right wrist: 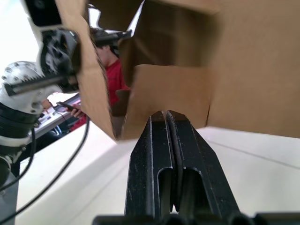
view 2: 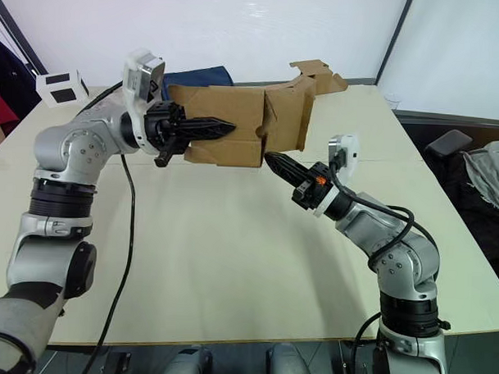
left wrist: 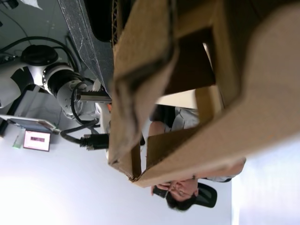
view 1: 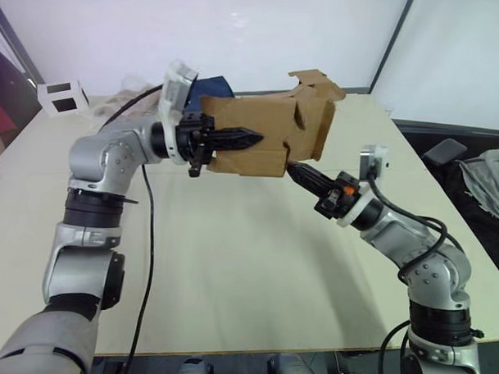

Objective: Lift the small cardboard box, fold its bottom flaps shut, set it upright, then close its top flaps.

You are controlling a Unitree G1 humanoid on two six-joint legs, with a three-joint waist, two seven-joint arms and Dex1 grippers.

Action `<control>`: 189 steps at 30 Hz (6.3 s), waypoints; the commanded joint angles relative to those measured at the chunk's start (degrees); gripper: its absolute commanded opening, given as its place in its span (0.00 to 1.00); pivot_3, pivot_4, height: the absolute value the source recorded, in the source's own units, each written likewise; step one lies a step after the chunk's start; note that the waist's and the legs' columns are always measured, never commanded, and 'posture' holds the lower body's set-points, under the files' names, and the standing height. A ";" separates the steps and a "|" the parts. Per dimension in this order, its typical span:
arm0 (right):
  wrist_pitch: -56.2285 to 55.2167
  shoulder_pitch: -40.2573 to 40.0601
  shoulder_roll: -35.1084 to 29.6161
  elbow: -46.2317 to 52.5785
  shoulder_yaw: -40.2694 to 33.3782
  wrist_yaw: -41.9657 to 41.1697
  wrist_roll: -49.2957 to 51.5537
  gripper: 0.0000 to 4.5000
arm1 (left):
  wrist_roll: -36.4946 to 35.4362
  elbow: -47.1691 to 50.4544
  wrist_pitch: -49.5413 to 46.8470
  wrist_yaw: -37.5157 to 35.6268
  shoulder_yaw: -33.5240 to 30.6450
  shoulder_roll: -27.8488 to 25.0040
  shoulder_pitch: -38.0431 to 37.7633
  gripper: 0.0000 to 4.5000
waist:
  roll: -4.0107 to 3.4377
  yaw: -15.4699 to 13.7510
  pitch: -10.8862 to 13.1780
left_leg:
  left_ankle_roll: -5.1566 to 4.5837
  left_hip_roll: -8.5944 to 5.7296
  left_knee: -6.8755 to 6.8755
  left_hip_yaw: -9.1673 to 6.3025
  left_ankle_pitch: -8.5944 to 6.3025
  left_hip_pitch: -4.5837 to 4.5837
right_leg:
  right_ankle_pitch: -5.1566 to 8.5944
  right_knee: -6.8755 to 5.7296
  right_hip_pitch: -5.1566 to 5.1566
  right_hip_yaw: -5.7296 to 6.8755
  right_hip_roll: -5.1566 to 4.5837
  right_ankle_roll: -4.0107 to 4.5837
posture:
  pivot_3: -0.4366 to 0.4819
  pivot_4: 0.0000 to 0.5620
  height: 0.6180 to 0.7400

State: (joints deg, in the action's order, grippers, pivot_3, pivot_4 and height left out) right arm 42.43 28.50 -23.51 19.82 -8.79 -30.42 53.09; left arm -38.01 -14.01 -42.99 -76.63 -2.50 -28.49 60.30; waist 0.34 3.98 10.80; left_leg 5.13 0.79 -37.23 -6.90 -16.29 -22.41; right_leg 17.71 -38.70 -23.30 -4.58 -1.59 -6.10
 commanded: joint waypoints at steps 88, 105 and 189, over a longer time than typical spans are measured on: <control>0.81 2.21 5.36 -2.85 -10.31 2.59 21.00 0.61 | -0.23 -3.92 4.91 -2.03 -0.14 1.02 4.76 0.00 | -0.01 0.03 0.01 | 0.26 -0.01 0.03 0.00 0.15 -0.02 | 0.00 0.02 0.00 0.01 -0.02 -0.01 | 0.48 0.27 1.00; -1.35 -0.90 8.74 -0.51 -9.75 7.50 29.83 0.27 | -2.12 -4.25 1.89 -2.70 -1.14 0.52 5.36 0.00 | -0.01 0.03 0.01 | 0.25 -0.01 0.04 -0.01 0.14 -0.02 | 0.00 0.01 -0.01 0.01 -0.02 -0.01 | 0.48 0.27 1.00; -9.23 -2.39 13.50 0.81 -3.93 12.52 25.70 0.45 | -1.49 -4.30 2.56 -2.36 -0.29 0.60 5.22 0.00 | -0.01 0.05 0.01 | 0.04 -0.01 0.04 -0.01 0.02 -0.01 | 0.00 0.00 -0.02 0.01 -0.01 0.00 | 0.48 0.27 1.00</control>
State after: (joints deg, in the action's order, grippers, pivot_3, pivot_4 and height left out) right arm 33.96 25.49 -10.41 17.94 -12.94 -18.04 78.78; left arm -38.82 -20.10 -41.02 -78.70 -1.56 -27.80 63.96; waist 0.33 4.03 10.81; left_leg 5.17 0.78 -37.19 -6.91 -16.26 -22.43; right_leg 17.71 -38.69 -23.32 -4.57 -1.59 -6.10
